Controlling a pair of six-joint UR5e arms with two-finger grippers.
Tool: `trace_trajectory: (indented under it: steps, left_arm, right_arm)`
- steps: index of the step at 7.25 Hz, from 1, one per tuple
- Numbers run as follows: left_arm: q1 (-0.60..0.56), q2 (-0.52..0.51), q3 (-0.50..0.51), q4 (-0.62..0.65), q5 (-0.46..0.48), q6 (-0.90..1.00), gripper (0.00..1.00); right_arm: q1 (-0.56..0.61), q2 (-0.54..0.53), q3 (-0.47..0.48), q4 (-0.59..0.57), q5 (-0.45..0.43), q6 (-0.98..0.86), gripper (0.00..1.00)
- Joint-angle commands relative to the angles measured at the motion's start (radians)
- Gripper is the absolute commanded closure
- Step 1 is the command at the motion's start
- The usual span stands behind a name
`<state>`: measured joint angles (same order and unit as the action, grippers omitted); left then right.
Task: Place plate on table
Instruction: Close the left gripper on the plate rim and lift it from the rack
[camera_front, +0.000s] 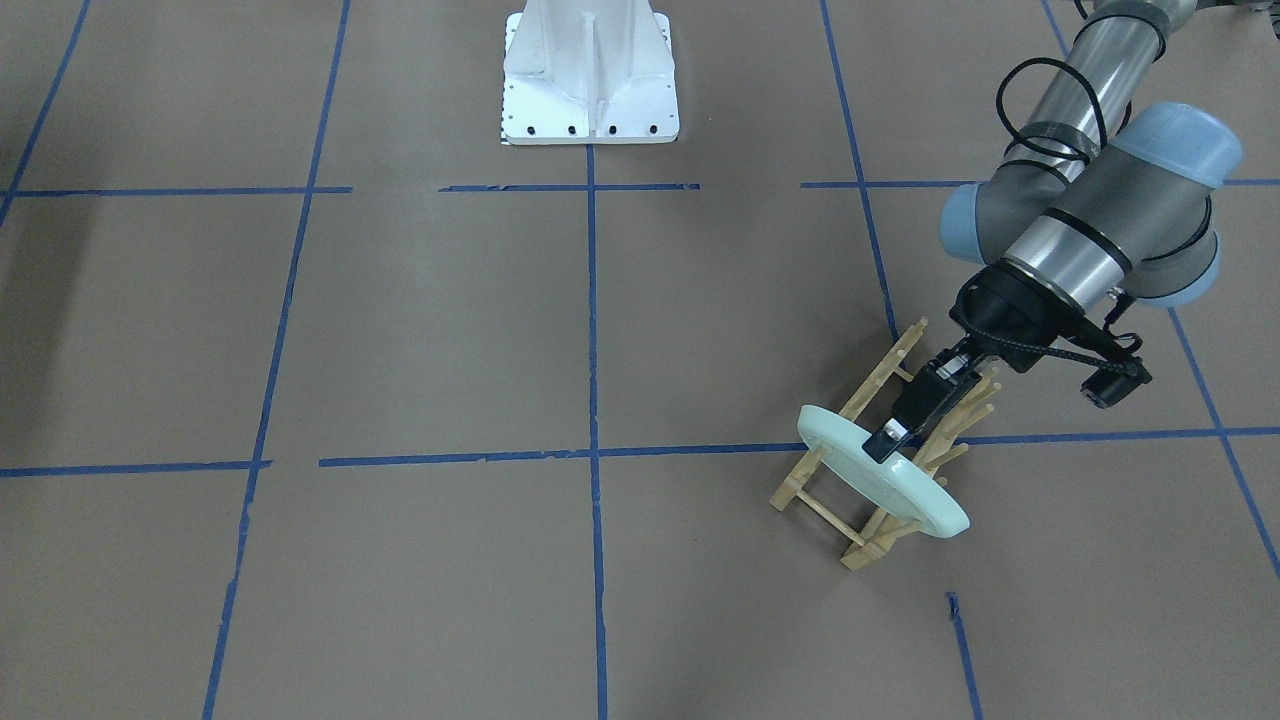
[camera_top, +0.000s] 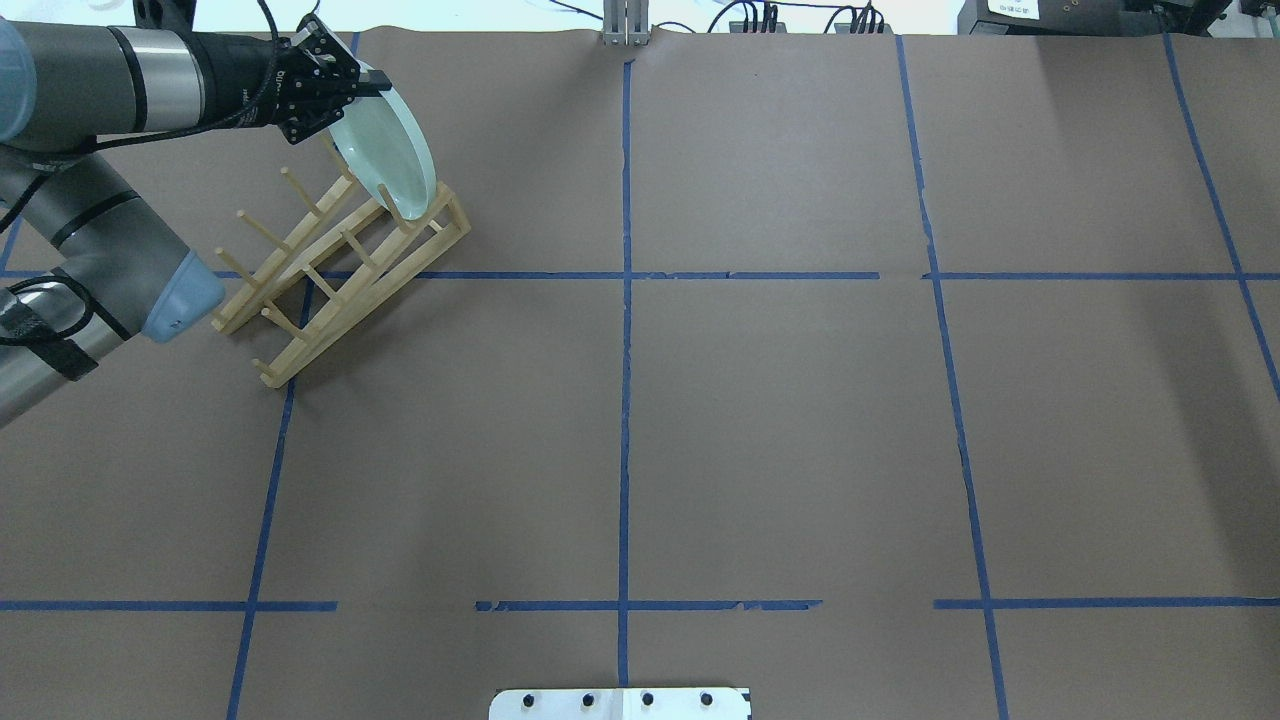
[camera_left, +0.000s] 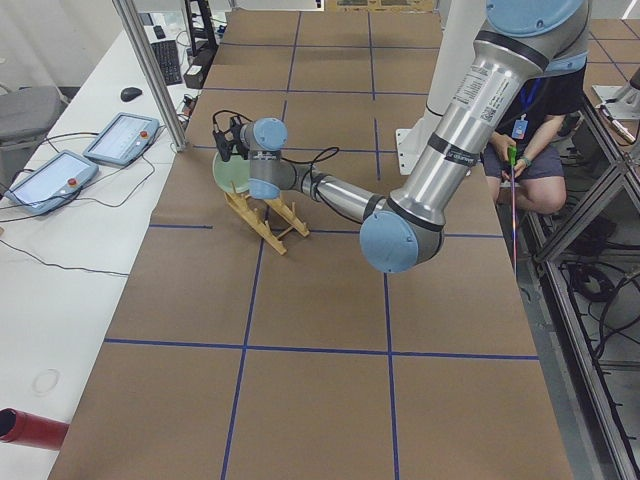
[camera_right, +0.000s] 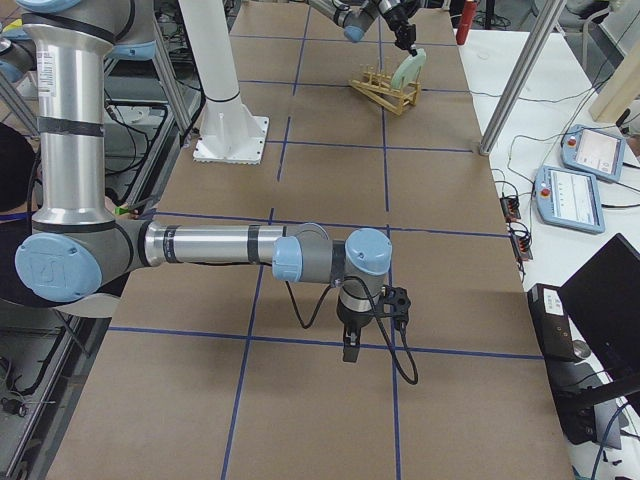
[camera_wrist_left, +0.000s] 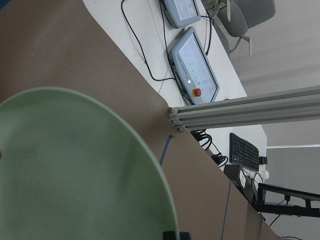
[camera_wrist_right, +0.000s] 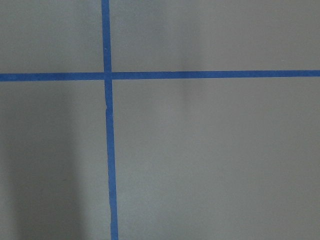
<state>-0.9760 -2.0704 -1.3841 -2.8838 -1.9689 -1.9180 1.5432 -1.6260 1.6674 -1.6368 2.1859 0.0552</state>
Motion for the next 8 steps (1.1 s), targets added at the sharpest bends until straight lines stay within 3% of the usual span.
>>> trace_trajectory:
  steps: [1,4,5,7,8]
  left_arm:
    - [-0.012,0.003,-0.004,-0.058,-0.002,-0.004,1.00]
    - [-0.056,0.024,-0.022,-0.169,-0.008,-0.021,1.00]
    - [-0.097,0.024,-0.044,-0.167,-0.059,-0.064,1.00]
    - [-0.194,0.015,-0.100,-0.111,-0.187,-0.088,1.00]
    - [-0.201,0.009,-0.187,0.014,-0.247,-0.079,1.00]
  right_arm:
    - [0.000,0.000,0.000,0.000,0.000,0.000,0.00]
    - [0.000,0.000,0.000,0.000,0.000,0.000,0.00]
    - [0.000,0.000,0.000,-0.002,0.000,0.000,0.00]
    - [0.002,0.000,0.000,0.000,0.000,0.000,0.00]
    - [0.000,0.000,0.000,0.000,0.000,0.000,0.00]
